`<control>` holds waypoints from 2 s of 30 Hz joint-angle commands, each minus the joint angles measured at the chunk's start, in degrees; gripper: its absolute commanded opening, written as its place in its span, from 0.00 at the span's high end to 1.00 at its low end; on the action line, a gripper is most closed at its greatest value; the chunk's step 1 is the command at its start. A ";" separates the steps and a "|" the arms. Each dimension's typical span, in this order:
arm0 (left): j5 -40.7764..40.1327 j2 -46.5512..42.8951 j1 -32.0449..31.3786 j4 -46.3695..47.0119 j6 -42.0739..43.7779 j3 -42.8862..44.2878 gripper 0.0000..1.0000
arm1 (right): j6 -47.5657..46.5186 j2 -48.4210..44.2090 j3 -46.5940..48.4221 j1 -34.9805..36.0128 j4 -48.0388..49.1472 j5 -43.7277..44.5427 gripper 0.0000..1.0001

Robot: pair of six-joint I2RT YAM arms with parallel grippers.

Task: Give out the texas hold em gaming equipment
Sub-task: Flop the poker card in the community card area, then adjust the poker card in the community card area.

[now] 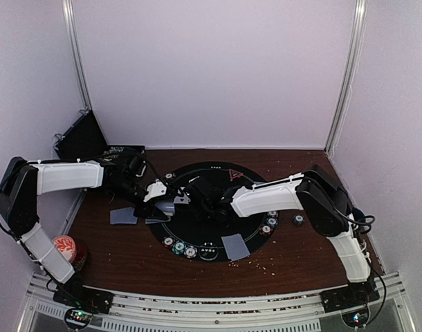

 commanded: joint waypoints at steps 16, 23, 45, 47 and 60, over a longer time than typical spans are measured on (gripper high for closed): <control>0.86 0.27 0.37 1.51 -0.23 0.66 0.58 | -0.41 9.53 9.24 -0.60 -5.95 2.42 0.49; 0.89 0.44 0.43 1.54 -0.15 0.74 0.58 | -1.02 10.13 10.60 -0.82 -5.77 0.83 0.49; 0.95 0.45 0.45 1.52 -0.09 0.74 0.58 | -0.63 2.35 -0.26 -1.13 -3.04 -0.77 0.47; 0.94 0.56 0.46 1.53 -0.10 0.74 0.58 | -0.80 2.75 0.06 -1.21 -3.38 0.15 0.47; 0.94 0.56 0.41 1.49 -0.15 0.74 0.58 | -3.10 7.93 6.73 -1.35 -6.50 1.28 0.46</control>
